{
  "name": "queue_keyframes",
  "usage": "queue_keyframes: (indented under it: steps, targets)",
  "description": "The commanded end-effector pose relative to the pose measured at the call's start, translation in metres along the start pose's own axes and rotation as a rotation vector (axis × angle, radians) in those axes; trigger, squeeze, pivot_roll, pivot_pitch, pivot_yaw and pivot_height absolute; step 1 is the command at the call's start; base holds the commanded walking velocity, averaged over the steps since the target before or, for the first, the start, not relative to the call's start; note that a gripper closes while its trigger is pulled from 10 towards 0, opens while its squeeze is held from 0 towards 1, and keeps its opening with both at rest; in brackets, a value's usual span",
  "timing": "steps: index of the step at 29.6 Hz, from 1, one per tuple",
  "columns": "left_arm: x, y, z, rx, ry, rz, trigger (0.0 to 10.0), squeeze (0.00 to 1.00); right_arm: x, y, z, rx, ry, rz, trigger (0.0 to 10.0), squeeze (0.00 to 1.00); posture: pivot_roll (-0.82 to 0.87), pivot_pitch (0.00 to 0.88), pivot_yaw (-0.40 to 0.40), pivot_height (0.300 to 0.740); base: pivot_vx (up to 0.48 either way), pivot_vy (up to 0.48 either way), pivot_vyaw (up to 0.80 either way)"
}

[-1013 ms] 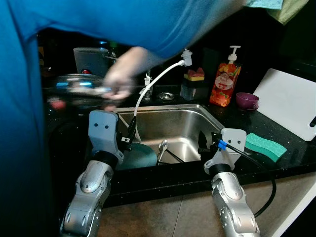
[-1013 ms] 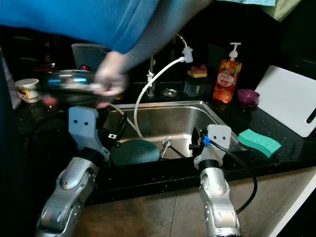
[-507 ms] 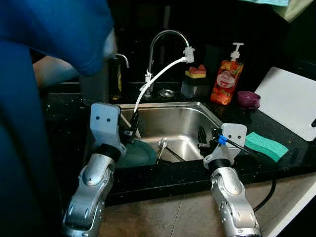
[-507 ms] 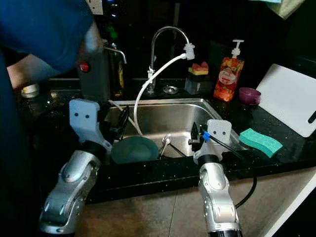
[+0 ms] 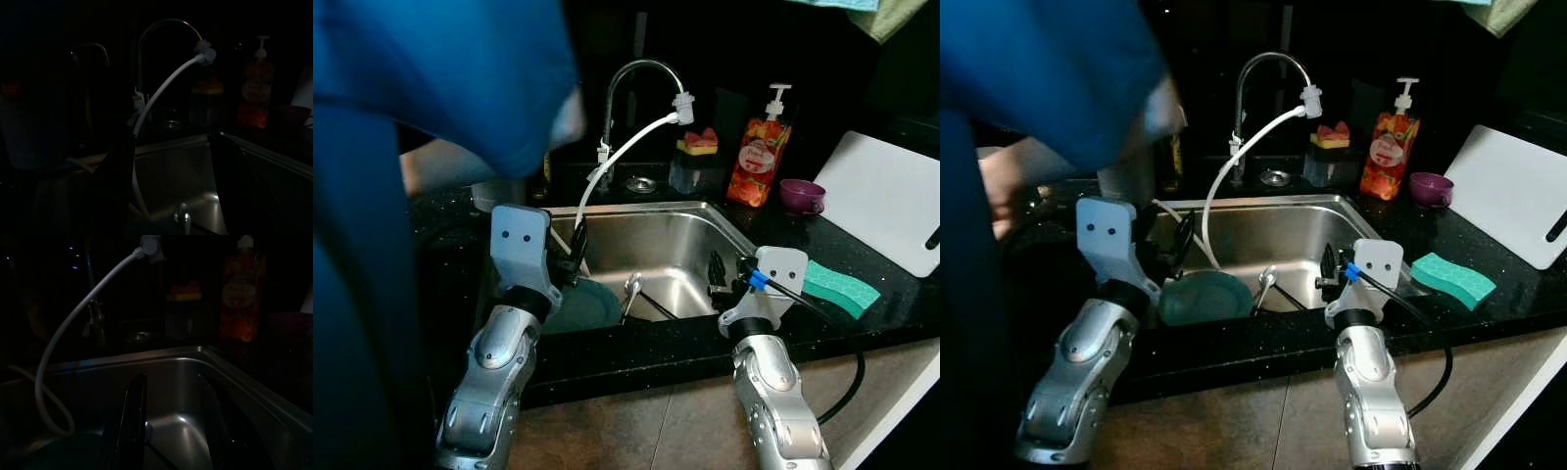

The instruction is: Kitchen organization

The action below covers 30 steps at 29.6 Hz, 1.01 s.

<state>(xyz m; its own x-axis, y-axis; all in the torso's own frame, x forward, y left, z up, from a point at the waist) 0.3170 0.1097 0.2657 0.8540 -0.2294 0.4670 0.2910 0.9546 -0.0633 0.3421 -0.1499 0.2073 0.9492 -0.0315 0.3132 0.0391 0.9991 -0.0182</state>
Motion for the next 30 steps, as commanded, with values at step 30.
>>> queue_keyframes:
  steps: [30]
  targets:
    - [-0.0039,-0.0054,-0.0040,-0.014,0.016,-0.012,10.0,0.00,0.0000,0.0042,0.0090,0.018,-0.010,0.003,10.0,0.00,0.13,0.029,-0.085,0.740,0.000,0.000,0.00]
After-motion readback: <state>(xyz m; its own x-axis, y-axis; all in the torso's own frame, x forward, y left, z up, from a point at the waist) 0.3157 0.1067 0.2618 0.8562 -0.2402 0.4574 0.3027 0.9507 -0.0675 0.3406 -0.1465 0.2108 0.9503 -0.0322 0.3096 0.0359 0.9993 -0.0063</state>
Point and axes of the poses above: a point about 5 cm out from each wrist's last joint towards the gripper, its own x axis pointing out of the wrist towards the gripper, its own z axis along the axis of the wrist's last joint, y = z × x, the point moved 2 cm from there along x, pointing out of the wrist towards the gripper, and after that the axes turned 8 degrees about -x, right-handed, at the moved point
